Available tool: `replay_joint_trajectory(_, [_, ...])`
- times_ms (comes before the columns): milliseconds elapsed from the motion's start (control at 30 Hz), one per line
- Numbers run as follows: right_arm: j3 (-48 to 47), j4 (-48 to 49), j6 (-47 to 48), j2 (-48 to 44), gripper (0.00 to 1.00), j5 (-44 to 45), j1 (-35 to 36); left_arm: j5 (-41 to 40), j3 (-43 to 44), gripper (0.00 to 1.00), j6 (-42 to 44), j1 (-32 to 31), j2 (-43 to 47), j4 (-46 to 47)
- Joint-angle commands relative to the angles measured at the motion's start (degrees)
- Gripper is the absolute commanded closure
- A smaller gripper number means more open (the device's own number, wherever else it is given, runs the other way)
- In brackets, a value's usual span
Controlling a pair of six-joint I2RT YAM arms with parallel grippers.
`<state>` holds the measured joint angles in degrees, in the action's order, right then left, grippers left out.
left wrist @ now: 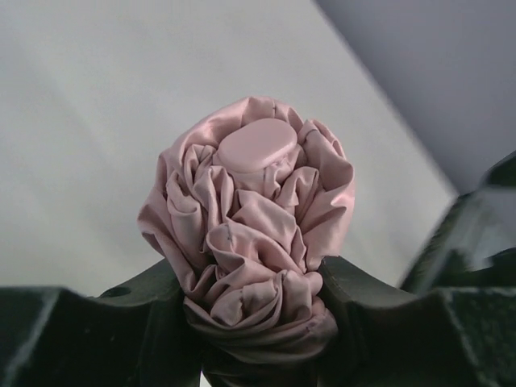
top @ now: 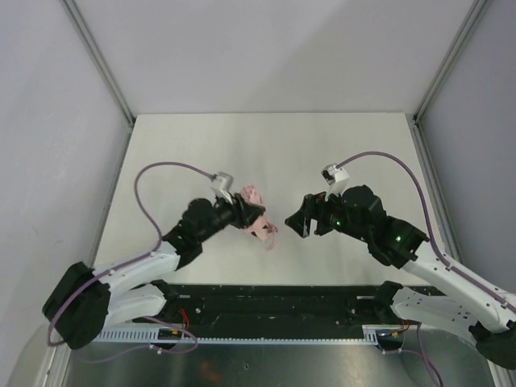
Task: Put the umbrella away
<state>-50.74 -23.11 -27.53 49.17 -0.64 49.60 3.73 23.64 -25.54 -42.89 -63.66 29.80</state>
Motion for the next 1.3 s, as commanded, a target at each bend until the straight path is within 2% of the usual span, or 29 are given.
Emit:
replay_joint_trajectory(0, [0.9,-0.89,0.14,0.85,0.2,-5.06,-1.84,24.27,5.26,0.96,-27.22,10.47,2.62,-8.53])
replay_joint_trajectory(100, [1.36,1.19,-0.38,2.07,0.2,-7.13,-2.07,33.2,3.96,0.97,-33.89,20.01,-0.15,-13.12])
replay_joint_trajectory(200, [1.42,2.74,-0.76,3.38,0.21,-9.25,-2.01,38.41,0.55,0.96,-37.05,34.86,-1.53,-14.53])
replay_joint_trajectory(233, [1.43,3.0,-0.81,3.65,0.21,-9.71,-1.99,38.13,-0.42,0.95,-37.44,39.98,-0.89,-14.74])
replay_joint_trajectory(333, [1.43,3.24,-0.78,4.04,0.21,-10.44,-1.9,35.23,-1.95,0.83,-37.36,53.21,0.43,-16.16])
replay_joint_trajectory(467, [1.43,3.38,-0.66,3.65,0.21,-11.33,-1.95,32.56,-0.93,0.75,-34.35,66.94,-2.62,-19.03])
replay_joint_trajectory(567, [1.43,3.48,-0.77,2.96,0.21,-11.88,-1.89,29.54,1.04,0.67,-30.41,74.11,-6.58,-23.87])
replay_joint_trajectory(767, [1.43,3.64,-0.2,1.91,0.21,-12.13,-2.08,29.37,4.45,0.54,-25.72,83.35,-15.91,-26.3])
replay_joint_trajectory(800, [1.43,3.97,-0.14,1.95,0.21,-12.38,-2.16,29.56,4.47,0.46,-25.75,84.7,-16.47,-26.55])
replay_joint_trajectory(867, [1.43,4.51,-0.33,2.15,0.21,-12.85,-2.21,29.45,4.09,0.2,-26.15,86.22,-16.2,-27.1])
replay_joint_trajectory(933, [1.43,4.95,-0.46,2.36,0.21,-13.23,-2.23,28.32,3.71,0.07,-27.37,86.62,-14.27,-28.67])
replay_joint_trajectory(1000, [1.43,5.08,-0.39,2.74,0.21,-13.53,-2.25,28.34,2.18,0.05,-29.94,86.78,-11.48,-29.25])
replay_joint_trajectory(1100, [1.43,5.32,-0.05,3.23,0.21,-14.0,-2.31,30.67,0.89,0.07,-33.17,86.79,-6.82,-31.23])
replay_joint_trajectory(1267, [1.43,6.62,-0.05,3.8,0.21,-16.33,-2.99,32.27,1.28,0.08,-35.81,86.42,5.66,-36.67])
